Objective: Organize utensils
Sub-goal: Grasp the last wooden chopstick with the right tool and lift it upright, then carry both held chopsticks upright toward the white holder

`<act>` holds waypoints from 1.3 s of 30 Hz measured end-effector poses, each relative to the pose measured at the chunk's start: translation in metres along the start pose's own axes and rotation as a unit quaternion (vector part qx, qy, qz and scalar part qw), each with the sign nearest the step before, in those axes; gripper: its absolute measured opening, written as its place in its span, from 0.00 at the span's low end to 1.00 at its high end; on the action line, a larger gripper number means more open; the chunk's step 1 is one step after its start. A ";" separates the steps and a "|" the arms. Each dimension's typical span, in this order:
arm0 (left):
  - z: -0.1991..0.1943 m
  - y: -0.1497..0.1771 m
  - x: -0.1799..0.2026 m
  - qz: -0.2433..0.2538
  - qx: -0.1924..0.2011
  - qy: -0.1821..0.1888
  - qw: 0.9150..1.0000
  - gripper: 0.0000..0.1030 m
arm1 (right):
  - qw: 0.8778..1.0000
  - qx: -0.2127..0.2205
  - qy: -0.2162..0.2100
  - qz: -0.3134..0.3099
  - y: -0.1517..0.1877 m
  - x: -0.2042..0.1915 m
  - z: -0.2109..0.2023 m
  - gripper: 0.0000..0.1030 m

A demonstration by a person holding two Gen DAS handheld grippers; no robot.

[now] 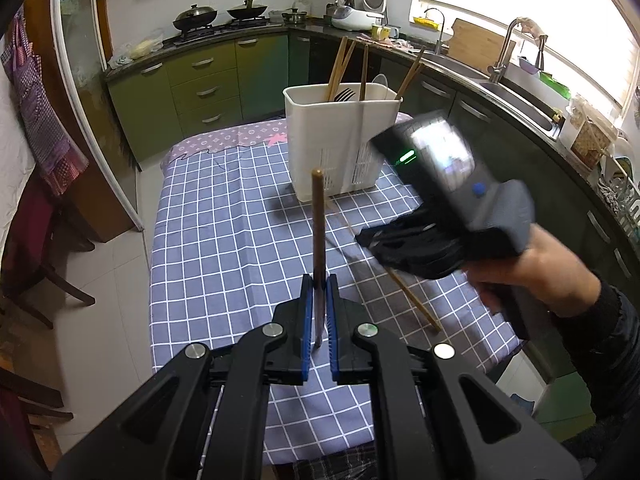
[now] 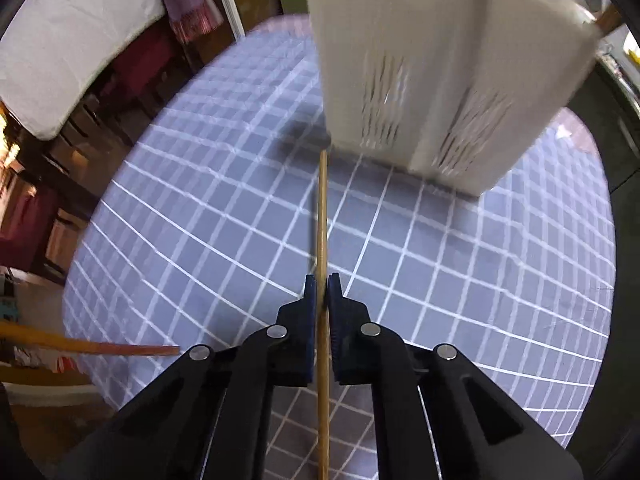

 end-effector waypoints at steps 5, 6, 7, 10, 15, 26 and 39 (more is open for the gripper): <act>0.000 0.000 0.002 0.003 0.000 -0.002 1.000 0.06 | 0.996 0.093 -0.003 0.017 0.007 0.011 -0.068 0.07; 0.000 0.000 0.002 0.003 0.000 -0.003 1.000 0.06 | 0.994 0.110 -0.001 0.018 0.009 0.013 -0.080 0.07; 0.000 0.000 0.002 0.003 0.000 -0.003 1.000 0.06 | 0.991 0.133 -0.002 0.021 0.015 0.015 -0.097 0.07; 0.000 0.000 0.002 0.006 0.001 -0.004 1.000 0.06 | 0.986 0.163 0.005 0.022 0.030 0.017 -0.123 0.07; 0.000 0.000 0.002 0.006 0.002 -0.007 1.000 0.06 | 0.983 0.179 0.010 0.029 0.054 0.019 -0.137 0.07; -0.002 0.003 0.005 0.011 0.000 -0.008 1.000 0.06 | 0.984 0.178 0.007 0.028 0.062 0.018 -0.137 0.07; -0.002 0.000 0.005 0.011 0.000 -0.006 1.000 0.06 | 0.983 0.181 0.002 0.029 0.062 0.019 -0.139 0.07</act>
Point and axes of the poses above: each gripper's, at about its wrist camera, not at the fingertips, and z roughly the way its jaws point, x to its right, y to its underside, the point moved 7 cm from there along z, roughly the way its jaws point, and after that the axes turned 2 degrees about y, right-handed, at the moved point
